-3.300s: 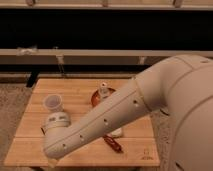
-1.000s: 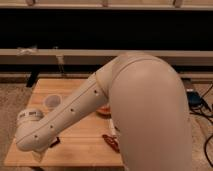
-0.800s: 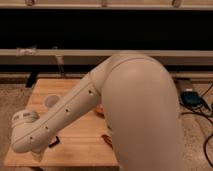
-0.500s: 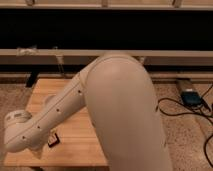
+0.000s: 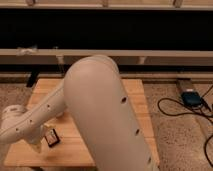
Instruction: Place the eraser on the white sponge
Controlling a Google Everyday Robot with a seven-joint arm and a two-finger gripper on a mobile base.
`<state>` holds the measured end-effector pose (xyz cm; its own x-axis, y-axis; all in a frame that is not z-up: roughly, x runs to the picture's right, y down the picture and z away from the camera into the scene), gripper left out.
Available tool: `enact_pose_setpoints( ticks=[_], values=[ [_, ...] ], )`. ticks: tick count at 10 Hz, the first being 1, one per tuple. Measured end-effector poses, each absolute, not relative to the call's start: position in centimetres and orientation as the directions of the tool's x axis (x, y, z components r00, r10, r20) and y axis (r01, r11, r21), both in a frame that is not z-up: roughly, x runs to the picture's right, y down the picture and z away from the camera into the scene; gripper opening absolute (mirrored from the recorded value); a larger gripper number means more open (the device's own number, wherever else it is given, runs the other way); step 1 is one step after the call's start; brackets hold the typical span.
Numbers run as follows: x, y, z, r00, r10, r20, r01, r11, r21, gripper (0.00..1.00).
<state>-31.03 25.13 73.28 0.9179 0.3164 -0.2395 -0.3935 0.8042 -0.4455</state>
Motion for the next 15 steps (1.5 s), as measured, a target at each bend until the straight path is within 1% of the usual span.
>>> enact_pose_setpoints(
  ticks=[5,9,11,12,15],
  values=[
    [-30.8,25.5,77.2,0.89,0.335,-0.309,-0.449,0.763,-0.465,0.8],
    [-31.2,25.7,78.6,0.883,0.341,-0.321,-0.464,0.732,-0.498,0.8],
    [-31.4,26.0,78.9,0.886,0.336,-0.32,-0.46,0.718,-0.522,0.58],
    [-31.4,26.1,78.9,0.887,0.331,-0.32,-0.458,0.716,-0.528,0.49],
    [-30.9,26.6,78.5,0.892,0.325,-0.314,-0.45,0.705,-0.548,0.19]
  ],
)
